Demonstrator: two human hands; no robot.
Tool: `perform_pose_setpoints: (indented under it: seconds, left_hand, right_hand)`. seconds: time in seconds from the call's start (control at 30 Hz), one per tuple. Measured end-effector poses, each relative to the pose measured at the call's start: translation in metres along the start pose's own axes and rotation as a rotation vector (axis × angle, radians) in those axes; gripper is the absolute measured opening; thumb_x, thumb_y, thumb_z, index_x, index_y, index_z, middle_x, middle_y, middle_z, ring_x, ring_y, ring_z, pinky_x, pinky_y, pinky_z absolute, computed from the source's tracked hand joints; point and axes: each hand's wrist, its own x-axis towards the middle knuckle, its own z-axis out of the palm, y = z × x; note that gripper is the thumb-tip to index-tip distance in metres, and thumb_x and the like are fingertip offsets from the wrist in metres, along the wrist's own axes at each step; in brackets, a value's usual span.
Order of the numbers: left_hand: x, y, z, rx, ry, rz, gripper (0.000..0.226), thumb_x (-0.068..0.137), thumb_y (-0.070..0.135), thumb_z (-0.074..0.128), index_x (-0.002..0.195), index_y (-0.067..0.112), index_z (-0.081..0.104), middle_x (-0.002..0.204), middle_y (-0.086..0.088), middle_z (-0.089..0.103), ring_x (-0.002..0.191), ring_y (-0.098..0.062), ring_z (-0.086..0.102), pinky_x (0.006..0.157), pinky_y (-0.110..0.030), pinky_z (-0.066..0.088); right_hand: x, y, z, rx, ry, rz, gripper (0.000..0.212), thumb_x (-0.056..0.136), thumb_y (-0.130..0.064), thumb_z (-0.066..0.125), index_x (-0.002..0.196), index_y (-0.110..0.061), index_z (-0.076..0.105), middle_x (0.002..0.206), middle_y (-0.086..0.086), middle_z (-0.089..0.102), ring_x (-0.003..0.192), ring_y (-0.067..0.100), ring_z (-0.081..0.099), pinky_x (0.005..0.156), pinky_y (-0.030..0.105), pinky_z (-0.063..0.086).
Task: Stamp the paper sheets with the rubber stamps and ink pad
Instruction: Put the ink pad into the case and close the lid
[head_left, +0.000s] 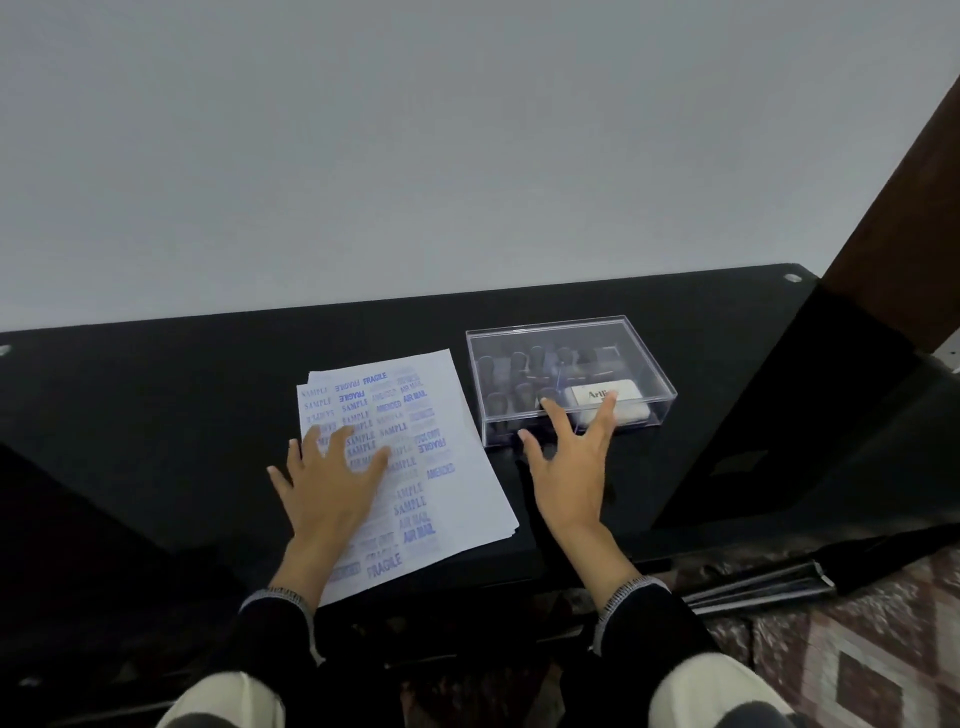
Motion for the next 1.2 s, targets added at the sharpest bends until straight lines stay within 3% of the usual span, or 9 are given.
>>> perform_pose_setpoints:
  seconds: [0.43, 0.7, 0.77, 0.83, 0.87, 0.93, 1.0, 1.03, 1.2]
  left_hand:
    - [0.0, -0.006, 0.011, 0.052, 0.076, 0.038, 0.069, 0.088, 0.071, 0.042, 0.143, 0.029, 0.042, 0.157, -0.006, 0.026, 0.148, -0.027, 0.016, 0.121, -0.046, 0.008]
    - [-0.001, -0.003, 0.013, 0.104, 0.152, -0.057, 0.078, 0.08, 0.077, 0.046, 0.138, 0.025, 0.046, 0.152, -0.014, 0.031, 0.138, -0.033, 0.027, 0.115, -0.05, 0.022]
    - [-0.001, -0.003, 0.013, 0.133, 0.17, -0.081, 0.081, 0.077, 0.08, 0.046, 0.137, 0.024, 0.047, 0.146, -0.012, 0.037, 0.132, -0.034, 0.032, 0.11, -0.05, 0.028]
    - [0.0, -0.004, 0.013, 0.136, 0.183, -0.08, 0.083, 0.076, 0.08, 0.046, 0.136, 0.023, 0.048, 0.143, -0.011, 0.04, 0.127, -0.033, 0.035, 0.107, -0.049, 0.03]
    - [0.001, -0.004, 0.013, 0.14, 0.186, -0.079, 0.083, 0.076, 0.081, 0.046, 0.135, 0.022, 0.048, 0.142, -0.011, 0.041, 0.125, -0.032, 0.036, 0.105, -0.049, 0.031]
    - [0.002, -0.004, 0.013, 0.151, 0.191, -0.079, 0.084, 0.076, 0.082, 0.045, 0.134, 0.022, 0.049, 0.139, -0.01, 0.042, 0.122, -0.031, 0.038, 0.103, -0.047, 0.033]
    - [0.002, -0.001, 0.011, 0.144, 0.191, -0.096, 0.084, 0.075, 0.082, 0.046, 0.133, 0.021, 0.049, 0.138, -0.01, 0.043, 0.119, -0.03, 0.039, 0.102, -0.046, 0.033]
    - [0.003, 0.0, 0.01, 0.134, 0.187, -0.107, 0.083, 0.076, 0.082, 0.046, 0.133, 0.021, 0.049, 0.137, -0.009, 0.044, 0.119, -0.03, 0.04, 0.101, -0.045, 0.033]
    - [0.01, 0.013, -0.012, -0.009, 0.102, -0.22, 0.07, 0.087, 0.058, 0.058, 0.137, 0.012, 0.041, 0.138, -0.013, 0.045, 0.121, -0.033, 0.042, 0.099, -0.043, 0.04]
  right_hand:
    - [0.129, -0.039, 0.048, 0.01, -0.169, 0.036, 0.043, 0.095, -0.027, 0.058, 0.137, -0.03, 0.049, 0.159, 0.018, -0.009, 0.145, 0.04, 0.01, 0.107, 0.045, 0.036]
    - [0.162, -0.046, 0.056, -0.042, -0.315, 0.006, 0.059, 0.096, -0.021, 0.057, 0.147, -0.035, 0.033, 0.157, 0.016, -0.021, 0.146, 0.04, -0.002, 0.113, 0.045, 0.028]
    - [0.163, -0.046, 0.05, -0.038, -0.376, -0.006, 0.067, 0.096, -0.016, 0.056, 0.15, -0.038, 0.023, 0.155, 0.014, -0.027, 0.146, 0.04, 0.004, 0.113, 0.042, 0.029]
    - [0.155, -0.047, 0.042, 0.024, -0.382, -0.004, 0.076, 0.095, -0.008, 0.054, 0.151, -0.039, 0.014, 0.155, 0.011, -0.028, 0.143, 0.036, 0.023, 0.103, 0.033, 0.04]
    - [0.147, -0.05, 0.038, 0.052, -0.354, 0.005, 0.077, 0.095, -0.005, 0.053, 0.151, -0.038, 0.011, 0.157, 0.01, -0.024, 0.138, 0.032, 0.032, 0.096, 0.029, 0.043]
    - [0.126, -0.054, 0.036, 0.081, -0.267, 0.029, 0.068, 0.095, -0.005, 0.052, 0.151, -0.026, 0.02, 0.159, 0.013, 0.002, 0.133, 0.029, 0.037, 0.097, 0.032, 0.041]
    - [0.102, -0.06, 0.038, 0.097, -0.247, 0.059, 0.049, 0.096, -0.009, 0.051, 0.142, -0.01, 0.036, 0.145, 0.018, 0.036, 0.127, 0.03, 0.04, 0.099, 0.036, 0.039]
    - [0.089, -0.063, 0.039, 0.099, -0.267, 0.082, 0.044, 0.096, -0.011, 0.051, 0.138, -0.006, 0.039, 0.136, 0.018, 0.045, 0.124, 0.03, 0.043, 0.098, 0.037, 0.04]
    - [0.035, -0.079, 0.04, 0.14, -0.436, 0.234, 0.041, 0.096, -0.019, 0.053, 0.129, 0.002, 0.04, 0.126, 0.018, 0.048, 0.115, 0.031, 0.05, 0.088, 0.038, 0.046]
